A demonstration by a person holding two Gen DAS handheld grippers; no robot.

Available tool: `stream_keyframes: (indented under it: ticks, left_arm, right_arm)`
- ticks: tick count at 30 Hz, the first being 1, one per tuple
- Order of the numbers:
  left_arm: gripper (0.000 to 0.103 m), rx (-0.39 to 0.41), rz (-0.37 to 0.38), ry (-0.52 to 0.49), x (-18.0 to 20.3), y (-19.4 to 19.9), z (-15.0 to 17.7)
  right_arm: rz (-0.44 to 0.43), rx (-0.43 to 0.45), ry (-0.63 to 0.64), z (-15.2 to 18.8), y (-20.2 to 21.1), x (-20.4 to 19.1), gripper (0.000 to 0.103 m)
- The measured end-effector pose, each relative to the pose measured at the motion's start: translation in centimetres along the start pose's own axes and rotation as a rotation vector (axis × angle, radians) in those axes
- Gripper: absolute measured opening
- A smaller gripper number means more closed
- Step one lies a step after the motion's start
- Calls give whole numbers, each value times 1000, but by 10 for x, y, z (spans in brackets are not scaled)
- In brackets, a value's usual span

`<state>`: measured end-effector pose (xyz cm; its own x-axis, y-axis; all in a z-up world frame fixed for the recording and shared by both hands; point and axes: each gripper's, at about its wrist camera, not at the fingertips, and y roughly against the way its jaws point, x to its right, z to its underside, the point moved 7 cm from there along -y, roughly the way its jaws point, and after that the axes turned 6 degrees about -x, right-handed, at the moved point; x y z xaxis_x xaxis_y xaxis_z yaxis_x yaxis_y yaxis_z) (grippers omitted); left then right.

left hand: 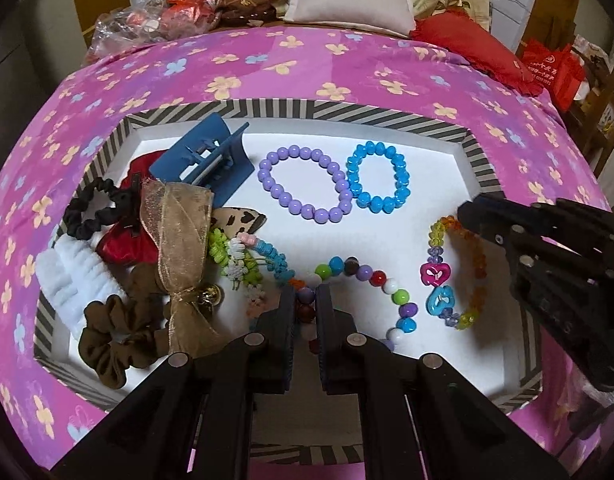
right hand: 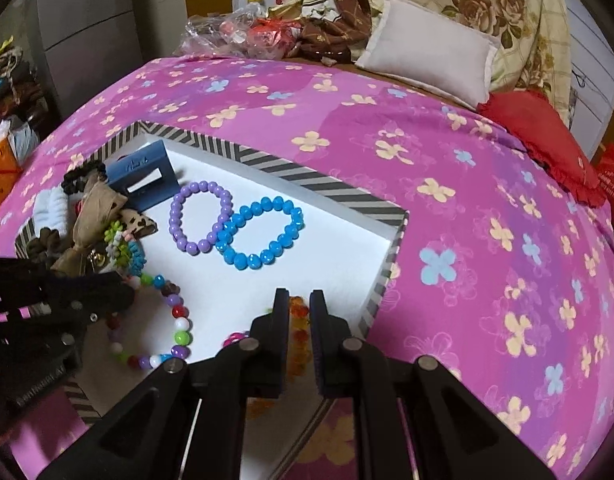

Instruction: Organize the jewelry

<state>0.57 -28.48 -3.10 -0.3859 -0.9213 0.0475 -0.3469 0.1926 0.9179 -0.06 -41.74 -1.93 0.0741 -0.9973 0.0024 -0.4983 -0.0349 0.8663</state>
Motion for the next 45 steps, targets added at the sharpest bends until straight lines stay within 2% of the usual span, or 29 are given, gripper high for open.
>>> stream_keyframes:
  ticks: [3, 5, 6, 9, 20, 25, 33, 45]
  left_arm:
    - [14, -3, 4, 7, -1, 0, 1]
    - [31, 2, 2, 2, -1, 3, 4]
    - [32, 9, 2, 4, -1, 5, 5]
    - [33, 29, -5, 3, 0, 14, 12]
    - [33, 152, -71, 15, -7, 63, 44]
    - [33, 204, -94, 14, -12, 86, 62]
    - [33, 235, -101, 58, -26, 111, 86]
    - [33, 303, -119, 104, -41, 145, 104]
  right_arm:
    - [-16, 17, -30, 4, 10, 1, 25]
    - [-27, 22, -49, 10, 17, 1, 27]
    - [-37, 27, -57, 14, 23, -1, 31]
    - [-52, 57, -74, 28, 41, -5, 44]
    - [-84, 119, -154, 72, 85, -33, 60]
    - [-88, 137, -167, 85, 101, -49, 65]
    - [-91, 175, -211, 101, 124, -64, 69]
    - [-77, 230, -203, 108, 158, -86, 73]
